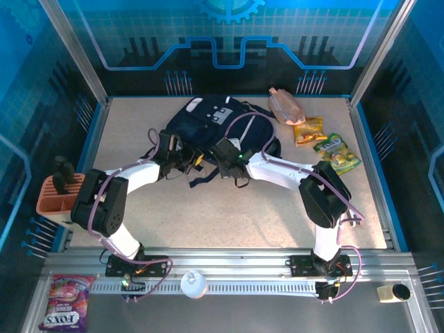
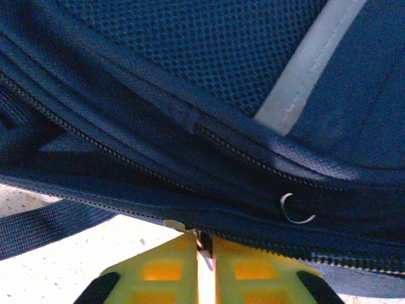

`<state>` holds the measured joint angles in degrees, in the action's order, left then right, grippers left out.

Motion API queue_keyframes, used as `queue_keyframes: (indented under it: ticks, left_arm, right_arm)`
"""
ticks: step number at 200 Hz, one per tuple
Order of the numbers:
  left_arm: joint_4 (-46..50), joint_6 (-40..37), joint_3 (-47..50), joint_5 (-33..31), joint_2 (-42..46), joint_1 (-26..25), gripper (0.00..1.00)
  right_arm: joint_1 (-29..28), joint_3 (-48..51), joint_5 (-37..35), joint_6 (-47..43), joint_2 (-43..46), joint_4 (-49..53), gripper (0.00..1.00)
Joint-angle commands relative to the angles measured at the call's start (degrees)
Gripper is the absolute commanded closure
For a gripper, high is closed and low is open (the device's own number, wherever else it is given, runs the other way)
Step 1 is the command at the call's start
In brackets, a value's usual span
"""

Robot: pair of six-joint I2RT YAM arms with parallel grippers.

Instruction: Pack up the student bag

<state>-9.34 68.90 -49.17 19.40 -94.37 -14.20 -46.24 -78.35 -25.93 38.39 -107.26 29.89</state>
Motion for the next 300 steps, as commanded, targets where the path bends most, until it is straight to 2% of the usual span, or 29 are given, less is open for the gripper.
queue_keyframes:
  ticks: [1,44,67,80,140,167,193,234,247,263,286,300]
  left_arm:
    - [-0.8,-1.8,-2.7,3.8,0.1,0.6,1.0]
    - [-0.2,-1.9,-3.3,3.9,0.0,0.6,1.0]
    - [0.7,-2.7,-3.5,3.5,0.0,0.6,1.0]
    - [1.0,-3.3,-3.6,3.3,0.1,1.0,1.0]
    - [3.3,-6.9,-3.5,3.7,0.0,7.6,1.0]
    - [4.7,-9.1,-4.2,3.7,-0.5,10.0,1.0]
    - [6.2,-11.8,-5.7,3.6,-1.6,12.3,1.0]
    - [11.0,-16.9,-4.6,1.2,2.4,16.9,0.77]
    - [12.9,-17.5,-3.3,0.5,4.6,18.5,0.69]
    - [14.6,-17.5,-1.1,-0.2,7.6,19.9,0.64]
    - [15.7,-16.6,2.2,-1.1,11.9,20.2,0.49]
    - [15.4,-16.3,4.1,-0.6,14.5,20.2,0.43]
  right_arm:
    - [1.8,-0.3,-1.7,-4.1,-0.3,1.9,0.84]
    - [1.4,-7.0,-2.2,-7.4,-5.3,4.7,0.83]
    - [1.5,-6.9,-3.7,-7.2,-5.2,5.4,0.89]
    - [1.7,-5.6,-4.8,-6.6,-4.1,5.4,0.92]
    - [5.9,8.2,-5.8,-5.4,6.3,-0.8,0.92]
    - [6.6,9.6,1.1,-7.9,7.2,-3.3,0.97]
    - [3.8,6.8,8.9,-11.8,4.8,-6.0,0.97]
    - [0.3,-2.0,21.3,-13.3,-2.6,-9.1,1.0]
    - [-0.9,-5.6,23.0,-13.5,-5.1,-9.2,1.0]
    - [-1.6,-9.8,25.9,-13.3,-8.4,-9.7,1.0]
    - [-2.2,-16.2,28.4,-13.0,-12.5,-9.1,1.0]
    - [-2.7,-19.2,29.6,-13.1,-14.3,-8.3,1.0]
